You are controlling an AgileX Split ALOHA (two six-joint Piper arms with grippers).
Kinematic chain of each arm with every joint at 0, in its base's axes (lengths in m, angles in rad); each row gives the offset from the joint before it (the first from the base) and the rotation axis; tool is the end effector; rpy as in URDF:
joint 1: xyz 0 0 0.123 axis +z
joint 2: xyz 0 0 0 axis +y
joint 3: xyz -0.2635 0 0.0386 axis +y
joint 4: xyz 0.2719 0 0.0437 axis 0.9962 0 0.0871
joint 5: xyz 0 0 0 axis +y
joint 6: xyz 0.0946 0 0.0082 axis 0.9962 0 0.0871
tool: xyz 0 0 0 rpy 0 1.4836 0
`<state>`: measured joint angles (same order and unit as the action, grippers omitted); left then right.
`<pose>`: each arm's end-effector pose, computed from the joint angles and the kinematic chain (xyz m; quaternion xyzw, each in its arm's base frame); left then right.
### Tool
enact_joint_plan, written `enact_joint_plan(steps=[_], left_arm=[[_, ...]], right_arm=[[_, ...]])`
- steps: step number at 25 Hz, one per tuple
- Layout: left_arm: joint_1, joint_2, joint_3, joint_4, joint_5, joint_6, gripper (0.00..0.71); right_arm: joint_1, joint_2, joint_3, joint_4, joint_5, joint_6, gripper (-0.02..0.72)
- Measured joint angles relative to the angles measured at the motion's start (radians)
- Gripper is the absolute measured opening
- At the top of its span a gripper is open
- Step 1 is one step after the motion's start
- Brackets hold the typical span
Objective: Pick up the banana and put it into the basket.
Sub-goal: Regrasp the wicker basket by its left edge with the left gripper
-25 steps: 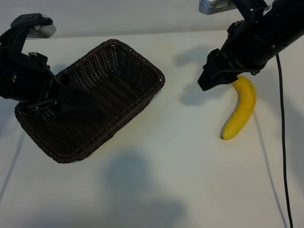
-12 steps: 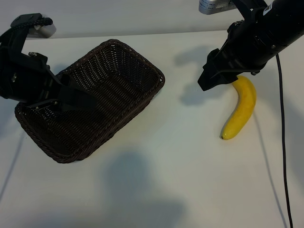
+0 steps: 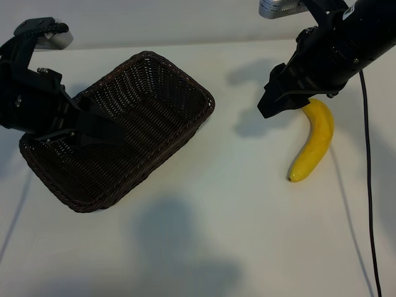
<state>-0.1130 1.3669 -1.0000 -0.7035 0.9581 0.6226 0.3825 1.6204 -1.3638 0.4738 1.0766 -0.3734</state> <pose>0.2825 -0.0827 0.2601 0.1941 0.9173 -0.2616 0.2289 0.3174 0.1688 0.2766 -0.2829 0.9198 0.2226 0.1562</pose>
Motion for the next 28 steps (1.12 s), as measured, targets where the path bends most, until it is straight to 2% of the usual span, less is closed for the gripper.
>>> enact_joint_plan(steps=[14, 17, 22, 25, 28], left_arm=[[0.0, 0.0, 0.0, 0.002, 0.017, -0.046, 0.61], [0.0, -0.008, 0.0, 0.065, -0.028, -0.207, 0.61], [0.0, -0.083, 0.016, 0.351, -0.134, -0.565, 0.61], [0.0, -0.139, 0.117, 0.516, -0.19, -0.791, 0.61], [0.0, -0.18, 0.285, 0.586, -0.305, -0.966, 0.61]], right_arm=[[0.0, 0.0, 0.0, 0.0, -0.014, -0.005, 0.548], [0.0, 0.0, 0.0, 0.0, -0.015, -0.005, 0.548], [0.0, 0.0, 0.0, 0.0, -0.016, -0.005, 0.548], [0.0, 0.0, 0.0, 0.0, -0.016, -0.005, 0.548], [0.0, 0.0, 0.0, 0.0, -0.016, -0.005, 0.548]])
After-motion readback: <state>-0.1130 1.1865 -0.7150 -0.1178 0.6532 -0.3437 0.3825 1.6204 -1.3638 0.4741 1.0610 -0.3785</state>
